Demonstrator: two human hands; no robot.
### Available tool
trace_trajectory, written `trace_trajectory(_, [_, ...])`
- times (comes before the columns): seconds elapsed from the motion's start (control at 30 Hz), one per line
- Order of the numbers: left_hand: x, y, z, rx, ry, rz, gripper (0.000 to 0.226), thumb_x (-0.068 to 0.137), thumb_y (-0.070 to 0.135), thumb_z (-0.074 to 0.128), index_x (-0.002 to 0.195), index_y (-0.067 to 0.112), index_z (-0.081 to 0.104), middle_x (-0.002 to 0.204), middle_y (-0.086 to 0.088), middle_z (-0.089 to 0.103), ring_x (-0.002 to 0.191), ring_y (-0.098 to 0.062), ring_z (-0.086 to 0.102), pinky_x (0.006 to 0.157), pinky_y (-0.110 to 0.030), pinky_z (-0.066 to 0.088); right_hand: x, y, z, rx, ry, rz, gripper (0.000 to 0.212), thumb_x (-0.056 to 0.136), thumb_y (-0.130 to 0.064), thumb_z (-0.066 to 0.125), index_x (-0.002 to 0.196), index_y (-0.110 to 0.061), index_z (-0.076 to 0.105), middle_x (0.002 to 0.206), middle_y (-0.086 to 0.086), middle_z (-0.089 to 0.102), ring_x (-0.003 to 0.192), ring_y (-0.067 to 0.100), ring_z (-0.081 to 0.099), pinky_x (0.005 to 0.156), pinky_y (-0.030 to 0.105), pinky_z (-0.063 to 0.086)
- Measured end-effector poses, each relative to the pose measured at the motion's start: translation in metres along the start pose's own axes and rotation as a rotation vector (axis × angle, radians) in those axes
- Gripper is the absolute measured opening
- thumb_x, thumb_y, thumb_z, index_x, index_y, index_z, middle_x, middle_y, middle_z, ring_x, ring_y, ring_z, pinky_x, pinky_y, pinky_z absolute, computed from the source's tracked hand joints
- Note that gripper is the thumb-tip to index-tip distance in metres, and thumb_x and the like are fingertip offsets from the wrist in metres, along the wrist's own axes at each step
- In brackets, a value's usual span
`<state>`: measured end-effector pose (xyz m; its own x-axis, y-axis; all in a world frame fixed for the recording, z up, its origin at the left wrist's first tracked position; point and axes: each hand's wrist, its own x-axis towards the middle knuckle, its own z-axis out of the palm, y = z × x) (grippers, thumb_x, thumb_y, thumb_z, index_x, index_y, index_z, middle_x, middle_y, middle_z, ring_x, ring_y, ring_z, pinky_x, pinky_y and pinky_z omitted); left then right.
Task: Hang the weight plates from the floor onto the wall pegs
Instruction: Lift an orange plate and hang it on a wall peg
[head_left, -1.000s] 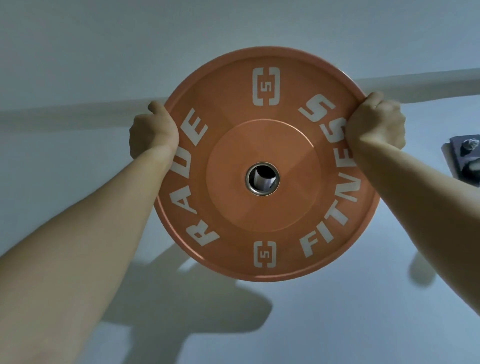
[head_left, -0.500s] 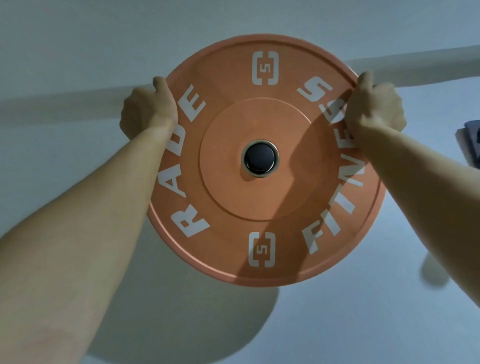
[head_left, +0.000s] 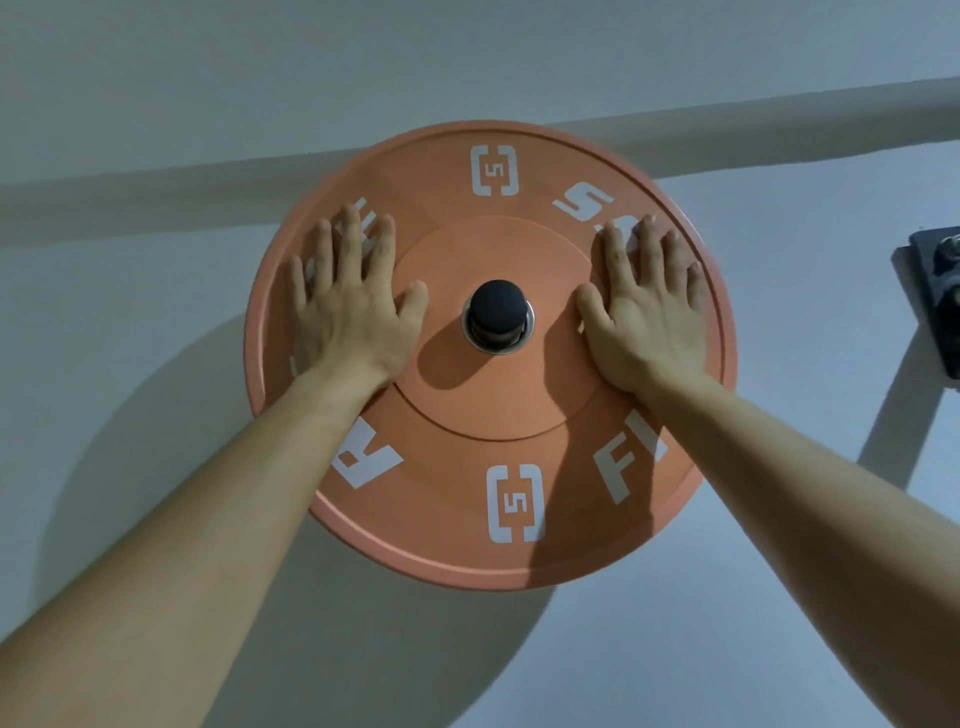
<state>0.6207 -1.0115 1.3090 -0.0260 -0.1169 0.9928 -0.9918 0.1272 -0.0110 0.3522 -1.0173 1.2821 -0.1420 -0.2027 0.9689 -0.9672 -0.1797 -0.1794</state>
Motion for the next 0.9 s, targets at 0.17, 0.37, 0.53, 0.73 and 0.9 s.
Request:
trace_trajectory(0.17, [0.003, -0.002, 0.022, 0.033, -0.028, 0.011, 0.07, 0.101, 0.054, 0.025, 0.162, 0.028, 0.003, 0.169, -0.003, -0.007, 0.155, -0.026, -0.007, 0.124, -0.05, -0.002, 0.003, 0.007, 0.024, 0.005, -0.021, 0.021, 0.069, 0.096, -0.057, 0.018, 0.159, -0.036, -0.001, 0.167, 0.002, -0.013, 0.153, 0.024, -0.013, 0.123, 0.047, -0.006])
trace_trajectory(0.37, [0.011, -0.009, 0.055, 0.039, -0.044, 0.012, 0.072, 0.099, 0.055, 0.027, 0.162, 0.028, 0.006, 0.17, -0.004, -0.004, 0.155, -0.028, -0.003, 0.123, -0.053, 0.002, 0.01, 0.014, 0.053, -0.001, -0.02, 0.02, 0.07, 0.095, -0.06, 0.015, 0.159, -0.037, -0.004, 0.167, 0.0, -0.014, 0.153, 0.023, -0.014, 0.123, 0.047, -0.007])
trace_trajectory(0.53, [0.009, -0.014, 0.085, -0.011, -0.028, -0.004, 0.077, 0.092, 0.059, 0.022, 0.162, 0.029, 0.008, 0.17, -0.004, 0.0, 0.155, -0.03, 0.001, 0.122, -0.055, 0.005, 0.015, 0.017, 0.074, -0.013, 0.002, 0.002, 0.071, 0.095, -0.061, 0.016, 0.159, -0.038, -0.005, 0.167, 0.0, -0.016, 0.153, 0.022, -0.016, 0.123, 0.047, -0.007])
trace_trajectory(0.73, [-0.004, -0.023, 0.093, 0.012, -0.044, -0.037, 0.076, 0.092, 0.059, 0.022, 0.161, 0.03, 0.008, 0.169, -0.006, 0.002, 0.155, -0.029, 0.002, 0.122, -0.053, 0.004, 0.006, 0.014, 0.078, -0.027, -0.001, -0.026, 0.071, 0.094, -0.061, 0.017, 0.159, -0.038, -0.001, 0.168, 0.001, -0.011, 0.154, 0.023, -0.012, 0.123, 0.049, -0.005])
trace_trajectory(0.9, [-0.009, -0.008, 0.089, -0.013, -0.009, -0.05, 0.069, 0.098, 0.055, 0.019, 0.161, 0.032, 0.004, 0.17, -0.003, -0.002, 0.156, -0.027, -0.001, 0.124, -0.05, 0.002, 0.003, 0.011, 0.072, -0.016, -0.025, 0.203, 0.08, 0.09, -0.073, 0.015, 0.157, -0.036, -0.004, 0.165, 0.016, -0.017, 0.151, 0.04, -0.013, 0.116, 0.068, -0.002])
